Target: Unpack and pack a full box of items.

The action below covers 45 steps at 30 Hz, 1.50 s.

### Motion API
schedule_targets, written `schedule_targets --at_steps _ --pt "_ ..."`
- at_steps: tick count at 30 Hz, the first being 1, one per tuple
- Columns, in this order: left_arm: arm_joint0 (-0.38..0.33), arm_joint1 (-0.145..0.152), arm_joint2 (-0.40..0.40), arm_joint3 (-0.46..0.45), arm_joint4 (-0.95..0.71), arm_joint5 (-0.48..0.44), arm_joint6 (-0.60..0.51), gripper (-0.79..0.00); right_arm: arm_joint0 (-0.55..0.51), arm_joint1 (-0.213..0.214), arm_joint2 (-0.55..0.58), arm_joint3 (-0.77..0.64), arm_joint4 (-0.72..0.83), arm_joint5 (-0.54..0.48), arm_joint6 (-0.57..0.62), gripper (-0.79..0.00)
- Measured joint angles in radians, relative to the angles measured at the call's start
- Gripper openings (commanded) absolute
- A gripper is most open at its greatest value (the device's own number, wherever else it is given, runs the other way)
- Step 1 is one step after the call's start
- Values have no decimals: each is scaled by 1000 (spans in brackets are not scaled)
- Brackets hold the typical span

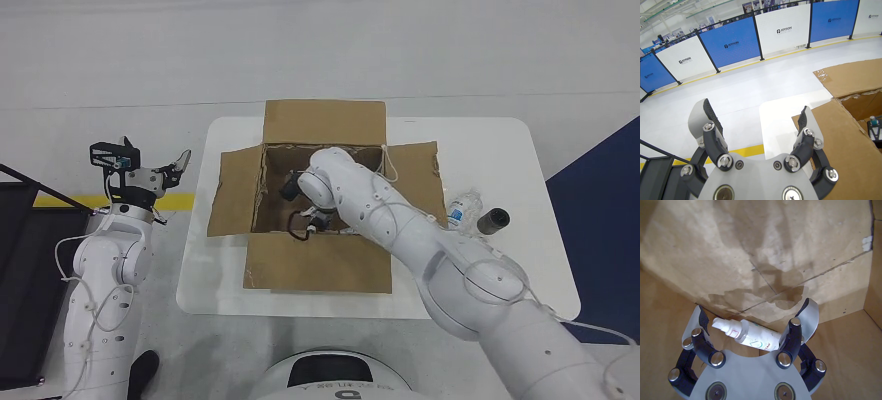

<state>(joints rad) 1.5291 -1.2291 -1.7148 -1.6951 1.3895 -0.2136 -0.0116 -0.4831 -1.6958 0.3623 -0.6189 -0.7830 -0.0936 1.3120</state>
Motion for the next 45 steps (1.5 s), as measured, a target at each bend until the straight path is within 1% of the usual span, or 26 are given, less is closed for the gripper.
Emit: schedule_targets --at_steps 2,3,4,6,7,10,14,15,17,18,19,23,27,29,32,37,40,42,43,44,45 --pt "0 0 0 0 0 0 0 0 13 -10 6 20 -2 21 -25 -3" --pt "0 0 0 0 0 0 0 0 19 -12 9 26 -3 29 -34 -126" --pt "0 0 0 0 0 0 0 0 23 -15 12 31 -5 38 -43 -209" --pt "0 0 0 0 0 0 0 0 31 -17 19 37 -12 60 -58 -292" --pt "0 0 0 0 0 0 0 0 33 -17 23 38 -15 69 -62 -299" --pt "0 0 0 0 0 0 0 0 37 -14 36 33 -23 90 -70 -280" --pt "0 0 0 0 0 0 0 0 29 -3 53 7 -31 100 -65 -172" --pt "0 0 0 0 0 0 0 0 25 0 58 -3 -29 89 -62 -157" --pt "0 0 0 0 0 0 0 0 15 9 73 -26 -9 36 -56 -89" --pt "0 0 0 0 0 0 0 0 11 13 81 -34 3 6 -54 -28" --pt "0 0 0 0 0 0 0 0 8 19 91 -40 16 -26 -52 0" --pt "0 0 0 0 0 0 0 0 -9 49 143 -67 75 -162 -46 0" --pt "0 0 0 0 0 0 0 0 -31 83 185 -100 98 -248 -19 0" --pt "0 0 0 0 0 0 0 0 -44 101 199 -117 89 -261 12 0" --pt "0 0 0 0 0 0 0 0 -63 120 207 -150 65 -243 66 0" --pt "0 0 0 0 0 0 0 0 -92 139 203 -208 16 -216 135 0" --pt "0 0 0 0 0 0 0 0 -104 139 182 -220 -26 -168 170 -58" --pt "0 0 0 0 0 0 0 0 -105 133 167 -211 -49 -131 183 -197" --pt "0 0 0 0 0 0 0 0 -103 130 163 -205 -55 -119 185 -326" --pt "0 0 0 0 0 0 0 0 -100 126 158 -197 -59 -110 185 -400" --pt "0 0 0 0 0 0 0 0 -97 123 155 -190 -60 -105 184 -413"
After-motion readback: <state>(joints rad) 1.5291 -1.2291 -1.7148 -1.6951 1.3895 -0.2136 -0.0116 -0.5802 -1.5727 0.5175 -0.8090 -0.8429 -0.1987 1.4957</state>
